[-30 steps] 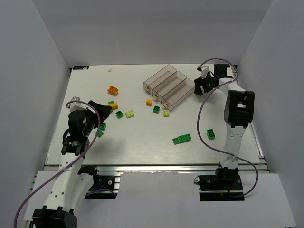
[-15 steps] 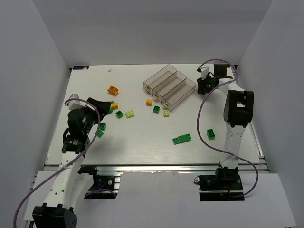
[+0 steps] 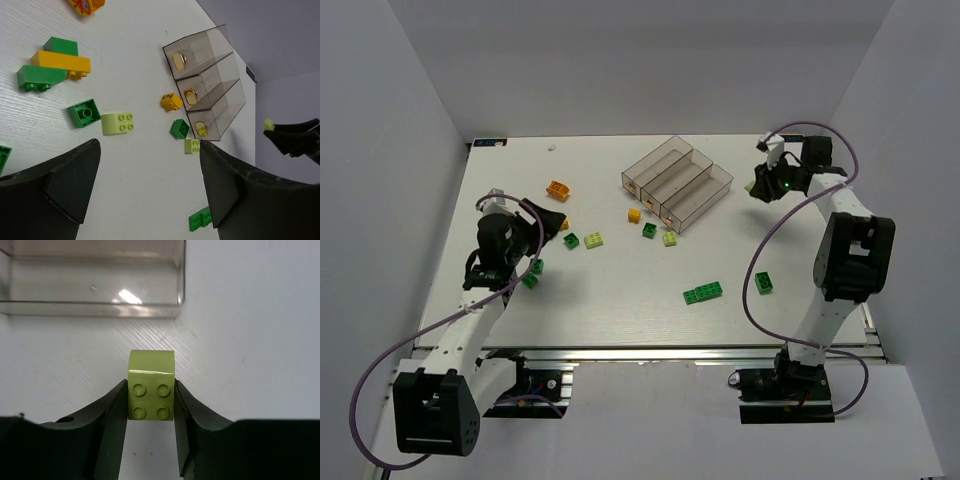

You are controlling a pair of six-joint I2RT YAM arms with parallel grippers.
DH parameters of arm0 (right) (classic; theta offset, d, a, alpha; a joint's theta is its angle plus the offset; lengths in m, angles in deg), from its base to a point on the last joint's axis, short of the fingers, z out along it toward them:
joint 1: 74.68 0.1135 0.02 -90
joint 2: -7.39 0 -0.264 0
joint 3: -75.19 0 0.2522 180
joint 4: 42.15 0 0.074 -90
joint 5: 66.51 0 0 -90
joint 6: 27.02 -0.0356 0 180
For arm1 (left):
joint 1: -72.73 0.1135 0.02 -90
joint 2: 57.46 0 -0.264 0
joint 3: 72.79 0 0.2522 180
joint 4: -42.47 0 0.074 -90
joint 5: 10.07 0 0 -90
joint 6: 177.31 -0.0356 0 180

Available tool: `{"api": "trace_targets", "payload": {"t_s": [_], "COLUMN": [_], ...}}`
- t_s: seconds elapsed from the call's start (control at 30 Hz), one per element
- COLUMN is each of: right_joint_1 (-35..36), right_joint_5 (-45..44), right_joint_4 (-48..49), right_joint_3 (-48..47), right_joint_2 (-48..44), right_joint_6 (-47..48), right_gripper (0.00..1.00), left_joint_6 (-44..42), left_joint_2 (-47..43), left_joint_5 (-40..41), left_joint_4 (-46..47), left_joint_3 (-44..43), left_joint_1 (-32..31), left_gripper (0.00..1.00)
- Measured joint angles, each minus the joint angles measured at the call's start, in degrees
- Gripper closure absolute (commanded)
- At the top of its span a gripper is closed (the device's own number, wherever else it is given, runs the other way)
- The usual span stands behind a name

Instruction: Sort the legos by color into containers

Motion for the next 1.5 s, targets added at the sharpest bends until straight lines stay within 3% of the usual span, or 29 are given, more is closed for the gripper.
{"api": "trace_targets", "payload": {"t_s": [0.2,0.57,0.7,0.93,1.17,1.37,1.47,1.5], "right_joint_1": [4.0,12.8,14.0,14.2,14.2,14.1,13.7,13.5], "right_joint_5": [8.0,7.2,5.4,1.8,0.1,0.2,0.3,0.4], "right_joint_4": [1.1,4.4,6.0,7.6,8.3,8.6,8.7,9.1], "right_joint_3": [-0.3,-7.3,-8.3,-9.0,-9.0,-9.0,-8.9,-8.3], "right_joint_2": [-3.5,7.1,7.9,10.1,10.4,10.0,8.4,7.3], "right_joint_6": [1.9,-4.6,-6.0,-7.0,-7.1,-8.4,-9.2,-9.4], "right_gripper": [0.95,0.89,0.81,0.49,0.43,0.32,0.11,0.11], "left_joint_6": [-0.6,-0.5,-0.3,-0.1,0.4,0.1,0.2,0.0], "left_joint_2": [0.7,-7.0,-9.2,-10.9,-7.6,2.1,5.9,7.1], "left_joint_5": [-1.9,-1.8,-1.5,-1.3,-1.1,3.1,4.8,5.5], "left_joint_4": [0.5,-1.9,-3.9,-6.0,-5.9,-6.6,-6.4,-6.4], "left_joint_3": [-0.3,1.2,1.9,2.0,1.9,-2.2,-4.3,-5.1], "left_joint_1": [0.0,0.0,0.0,0.0,-1.0,-12.2,-16.0,-16.9], "left_gripper": [0.11,0.11,0.11,0.11,0.11,0.11,0.15,0.17]}}
